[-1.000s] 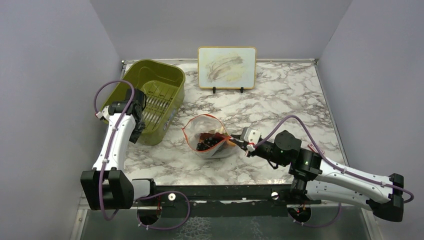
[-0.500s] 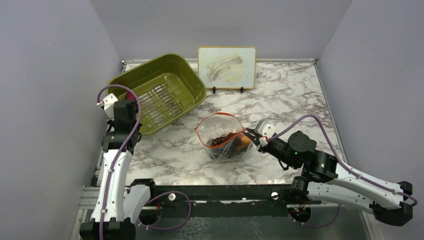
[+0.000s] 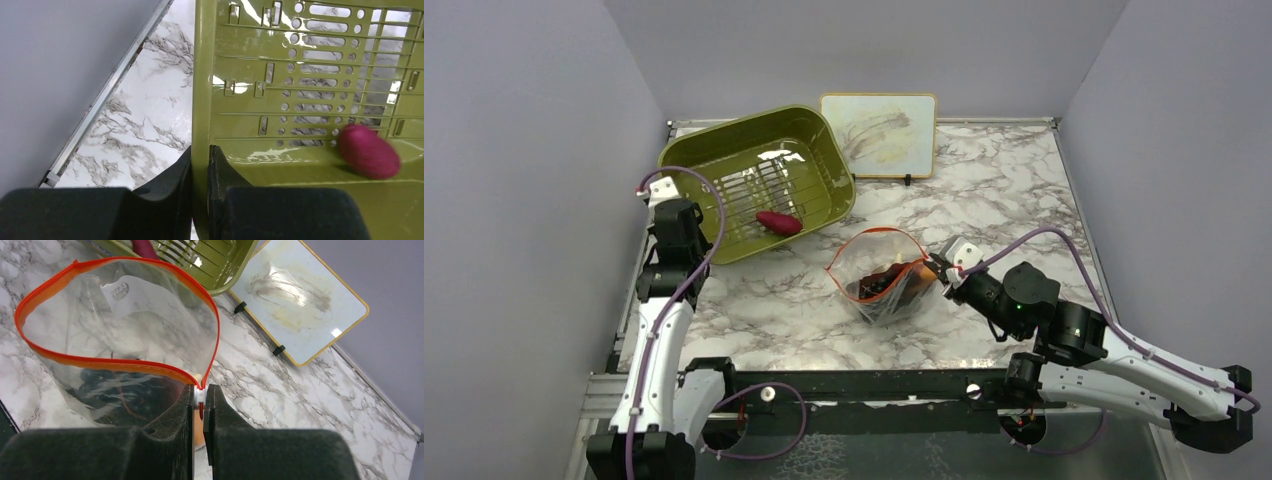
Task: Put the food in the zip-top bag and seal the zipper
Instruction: Place the bin at the corner of the board.
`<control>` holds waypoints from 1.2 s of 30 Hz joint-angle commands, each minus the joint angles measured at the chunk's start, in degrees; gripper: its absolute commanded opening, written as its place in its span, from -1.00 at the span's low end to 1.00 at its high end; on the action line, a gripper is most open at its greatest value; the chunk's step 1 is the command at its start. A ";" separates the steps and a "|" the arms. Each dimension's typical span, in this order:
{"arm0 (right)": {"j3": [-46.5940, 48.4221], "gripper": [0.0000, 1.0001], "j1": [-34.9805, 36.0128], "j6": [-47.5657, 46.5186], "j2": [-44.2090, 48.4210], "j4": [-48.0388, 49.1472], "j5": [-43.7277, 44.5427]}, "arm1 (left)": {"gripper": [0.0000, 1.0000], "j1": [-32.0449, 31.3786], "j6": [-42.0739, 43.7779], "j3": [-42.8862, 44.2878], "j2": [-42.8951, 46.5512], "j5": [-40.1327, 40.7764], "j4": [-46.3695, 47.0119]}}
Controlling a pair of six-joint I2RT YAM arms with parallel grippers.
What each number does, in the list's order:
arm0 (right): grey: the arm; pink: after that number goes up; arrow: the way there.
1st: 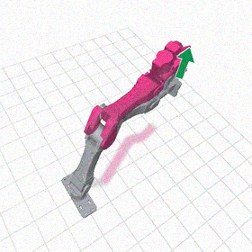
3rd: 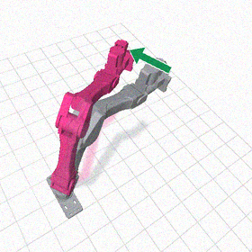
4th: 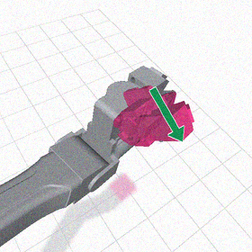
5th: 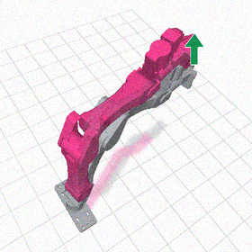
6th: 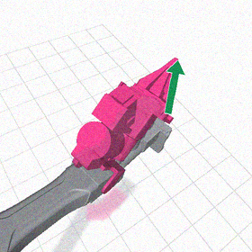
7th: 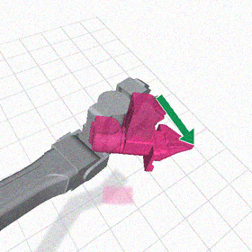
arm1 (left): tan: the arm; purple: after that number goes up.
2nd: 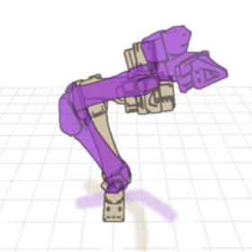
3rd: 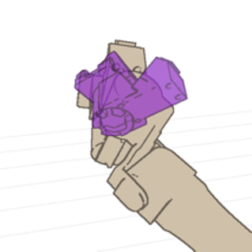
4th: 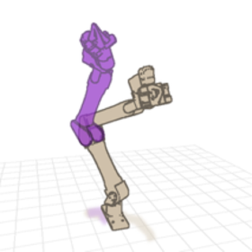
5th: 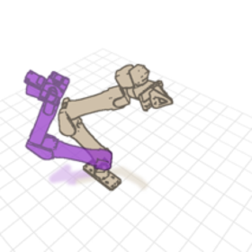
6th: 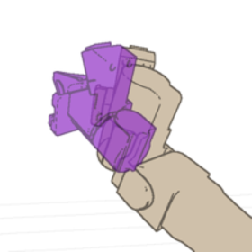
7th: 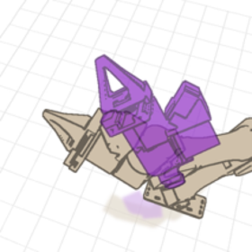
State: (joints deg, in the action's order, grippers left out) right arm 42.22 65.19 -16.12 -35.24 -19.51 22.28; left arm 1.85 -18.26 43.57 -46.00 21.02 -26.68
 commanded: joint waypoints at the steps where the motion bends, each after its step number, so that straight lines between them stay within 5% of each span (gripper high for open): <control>1: 2.07 -0.98 0.23 0.54 0.23 1.71 1.63 | -1.00 -0.02 -3.60 4.99 -4.92 3.36 3.88; 15: 3.91 -0.98 0.27 0.82 -0.36 1.65 2.34 | -1.00 4.81 -14.06 17.42 -25.82 12.37 2.27; 25: 4.25 -0.98 0.29 0.39 0.01 1.15 3.54 | -1.00 6.61 -14.01 12.29 -28.71 12.67 8.57; 30: 4.50 -0.98 0.29 0.73 -0.11 1.14 3.65 | -0.76 6.94 -16.26 13.16 -30.83 12.35 8.73; 36: 4.40 -0.98 0.28 -0.61 -0.23 2.08 3.81 | -0.25 6.94 -16.96 16.30 -32.64 9.68 7.21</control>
State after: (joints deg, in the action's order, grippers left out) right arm 44.27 65.21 -16.10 -36.01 -20.16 24.36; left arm 8.32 -33.80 56.73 -77.60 31.00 -19.79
